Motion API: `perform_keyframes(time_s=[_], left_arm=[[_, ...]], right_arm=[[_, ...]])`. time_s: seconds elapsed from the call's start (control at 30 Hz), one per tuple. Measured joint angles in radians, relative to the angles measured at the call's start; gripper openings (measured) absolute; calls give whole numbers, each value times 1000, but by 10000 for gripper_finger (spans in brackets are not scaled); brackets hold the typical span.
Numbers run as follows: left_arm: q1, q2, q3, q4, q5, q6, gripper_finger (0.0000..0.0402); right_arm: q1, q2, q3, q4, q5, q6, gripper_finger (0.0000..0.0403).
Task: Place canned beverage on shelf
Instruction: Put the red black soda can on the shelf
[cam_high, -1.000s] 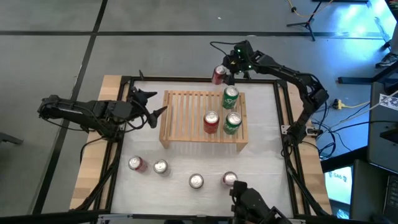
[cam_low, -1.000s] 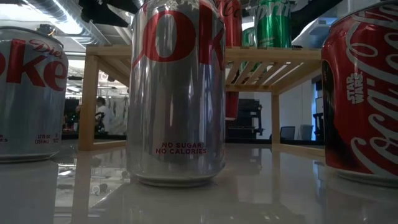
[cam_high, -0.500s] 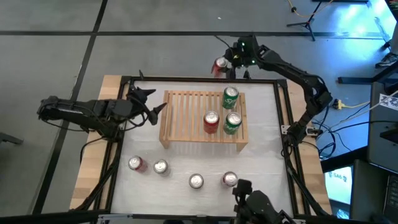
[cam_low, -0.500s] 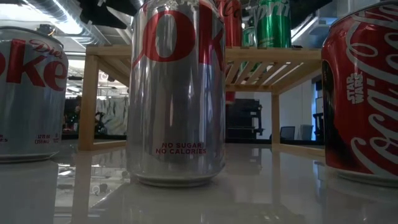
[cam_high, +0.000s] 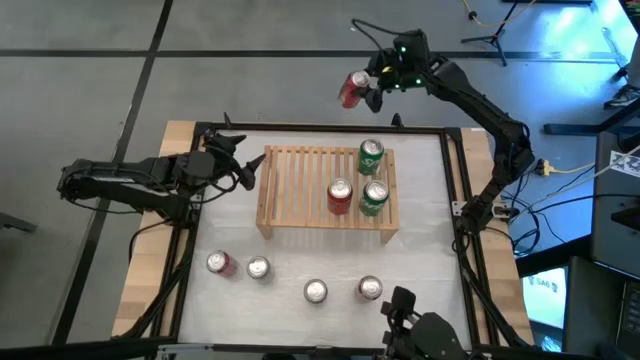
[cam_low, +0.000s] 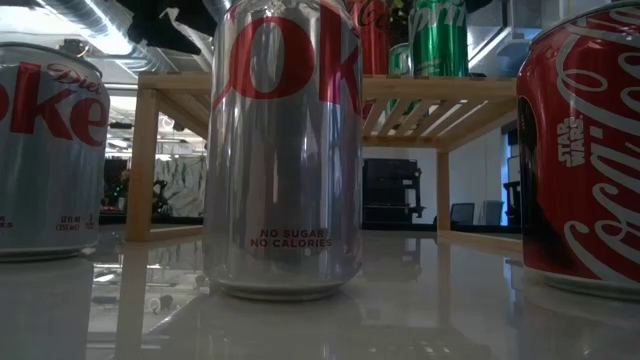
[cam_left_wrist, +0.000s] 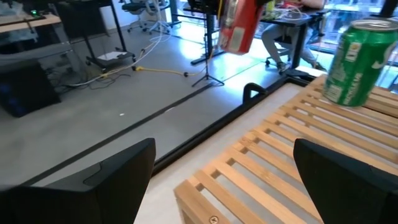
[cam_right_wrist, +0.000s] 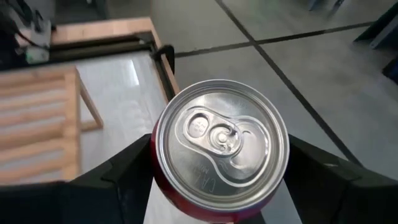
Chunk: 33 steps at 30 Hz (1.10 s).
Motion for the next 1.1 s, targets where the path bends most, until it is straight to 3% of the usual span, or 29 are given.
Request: perform_keyframes(time_s=[0.33,0.73,1.1], left_arm=[[87,33,0,104,8,7,373],[170,179,0,201,71,8,373],[191,306,0,260,73,8,373]], right_arm=[[104,0,87,-75,20,169,289],[273,1,150,-151,249,387,289],[399,1,161,-208,280,567,289]])
